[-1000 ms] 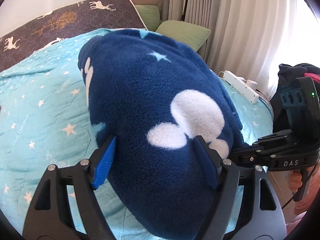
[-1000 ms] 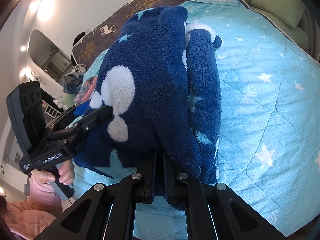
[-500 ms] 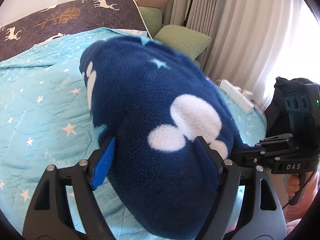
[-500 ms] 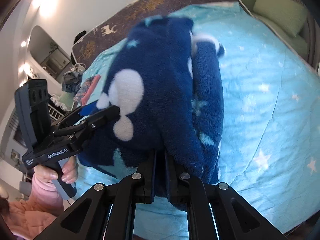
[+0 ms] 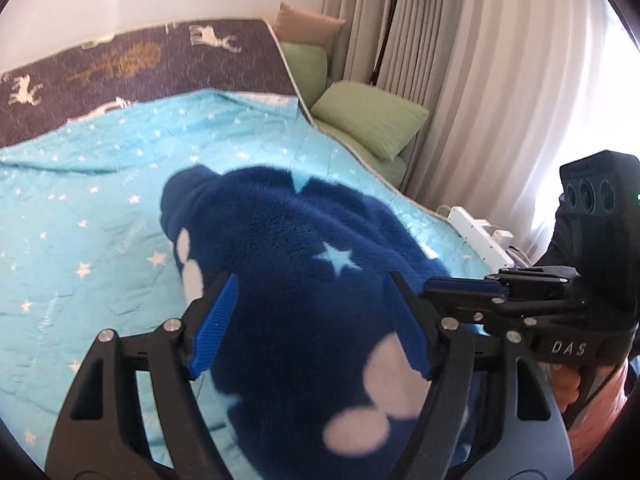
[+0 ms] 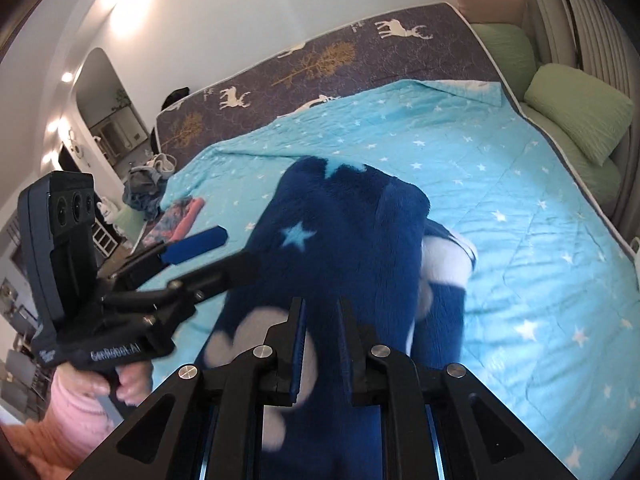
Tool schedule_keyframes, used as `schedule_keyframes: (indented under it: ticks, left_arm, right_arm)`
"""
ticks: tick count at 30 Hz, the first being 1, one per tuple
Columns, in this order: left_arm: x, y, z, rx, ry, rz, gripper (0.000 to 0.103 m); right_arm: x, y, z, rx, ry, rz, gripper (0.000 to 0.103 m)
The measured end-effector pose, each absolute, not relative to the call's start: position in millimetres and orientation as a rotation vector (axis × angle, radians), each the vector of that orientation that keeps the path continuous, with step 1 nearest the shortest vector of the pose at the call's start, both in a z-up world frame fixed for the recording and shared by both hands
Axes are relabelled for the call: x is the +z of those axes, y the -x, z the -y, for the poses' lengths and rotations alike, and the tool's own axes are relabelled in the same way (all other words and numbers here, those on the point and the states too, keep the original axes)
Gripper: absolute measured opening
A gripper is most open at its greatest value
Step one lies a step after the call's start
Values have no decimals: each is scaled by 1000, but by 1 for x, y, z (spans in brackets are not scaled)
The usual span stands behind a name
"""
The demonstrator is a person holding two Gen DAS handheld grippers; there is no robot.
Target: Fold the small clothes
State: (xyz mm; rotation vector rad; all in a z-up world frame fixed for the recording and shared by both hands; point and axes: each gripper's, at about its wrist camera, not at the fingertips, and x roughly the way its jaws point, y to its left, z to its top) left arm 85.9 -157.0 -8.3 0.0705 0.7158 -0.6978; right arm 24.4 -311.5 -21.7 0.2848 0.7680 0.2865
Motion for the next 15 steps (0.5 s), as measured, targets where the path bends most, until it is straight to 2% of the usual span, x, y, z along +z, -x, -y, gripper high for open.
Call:
schedule_keyframes:
  ticks: [3, 6, 13, 15]
  left_arm:
    - [-38, -104, 170, -681, -119, -783, 75]
    - [-74, -120, 174, -636, -152, -846, 76]
    - [-68, -116, 171, -656, -143, -846, 76]
    - [-60, -110, 168, -668, -138, -822, 75]
  right_arm:
    - [-40, -47, 316, 261, -290, -797, 14]
    - [-79, -78, 324, 271, -361, -909, 11]
    - [-84, -82, 322, 282, -350, -886, 9]
    - [-78, -77, 331, 335, -393, -867, 14]
